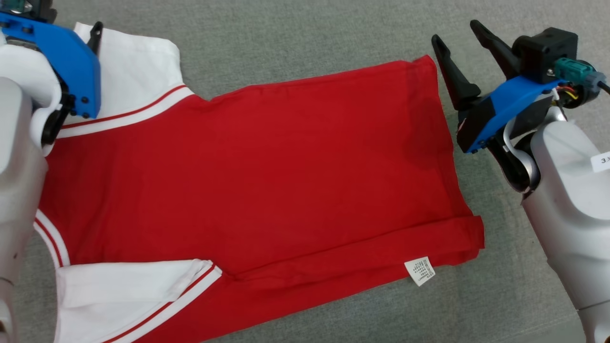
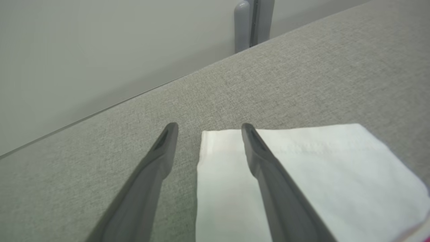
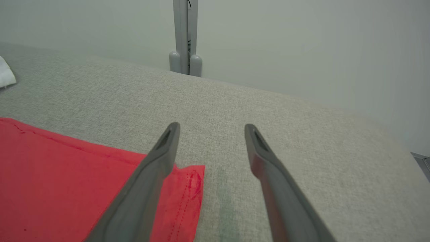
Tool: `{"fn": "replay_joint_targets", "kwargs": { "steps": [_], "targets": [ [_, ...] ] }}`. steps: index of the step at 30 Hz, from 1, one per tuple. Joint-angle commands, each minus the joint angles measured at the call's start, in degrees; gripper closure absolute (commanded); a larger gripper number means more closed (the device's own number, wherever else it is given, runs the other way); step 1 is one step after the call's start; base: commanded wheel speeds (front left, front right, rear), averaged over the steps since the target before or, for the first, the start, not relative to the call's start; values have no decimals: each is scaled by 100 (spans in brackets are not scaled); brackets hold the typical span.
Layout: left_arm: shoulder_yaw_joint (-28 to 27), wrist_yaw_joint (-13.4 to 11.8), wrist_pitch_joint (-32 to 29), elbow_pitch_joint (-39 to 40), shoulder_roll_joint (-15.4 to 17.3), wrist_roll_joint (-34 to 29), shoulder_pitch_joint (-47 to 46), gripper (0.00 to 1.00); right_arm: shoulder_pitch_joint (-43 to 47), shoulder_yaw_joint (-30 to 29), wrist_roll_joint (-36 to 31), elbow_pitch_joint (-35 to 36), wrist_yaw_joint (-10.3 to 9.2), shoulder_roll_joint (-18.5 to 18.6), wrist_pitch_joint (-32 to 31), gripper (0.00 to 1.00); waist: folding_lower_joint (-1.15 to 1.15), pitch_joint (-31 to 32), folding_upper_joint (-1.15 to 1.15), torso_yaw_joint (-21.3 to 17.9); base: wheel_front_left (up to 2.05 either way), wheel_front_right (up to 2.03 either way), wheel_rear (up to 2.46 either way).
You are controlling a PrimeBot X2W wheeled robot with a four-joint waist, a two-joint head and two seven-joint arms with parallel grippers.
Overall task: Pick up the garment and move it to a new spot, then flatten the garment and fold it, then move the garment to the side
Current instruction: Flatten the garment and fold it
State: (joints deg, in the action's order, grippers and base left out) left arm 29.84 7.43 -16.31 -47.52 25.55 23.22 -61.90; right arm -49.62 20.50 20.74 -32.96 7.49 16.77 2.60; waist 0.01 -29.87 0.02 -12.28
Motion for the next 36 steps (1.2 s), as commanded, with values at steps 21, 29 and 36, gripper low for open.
{"fn": "replay_joint_targets", "kwargs": {
  "steps": [21, 29, 36],
  "targets": [
    [974, 3, 451, -681, -20, 726, -395, 100, -427, 1080, 921, -657, 1, 291, -358, 0, -1, 36, -2, 87, 0, 0, 0],
    [1354, 3, 803, -679, -183, 791, -565, 100, -622, 1295, 1224, -1195, 1, 324, -509, 0, -1, 9, -2, 327, 0, 0, 0],
    [1575, 4, 1085, -746, -290, 885, -640, 100, -744, 1464, 1499, -1502, 1, 352, -399, 100, -1, -10, -2, 450, 0, 0, 0]
  ]
}}
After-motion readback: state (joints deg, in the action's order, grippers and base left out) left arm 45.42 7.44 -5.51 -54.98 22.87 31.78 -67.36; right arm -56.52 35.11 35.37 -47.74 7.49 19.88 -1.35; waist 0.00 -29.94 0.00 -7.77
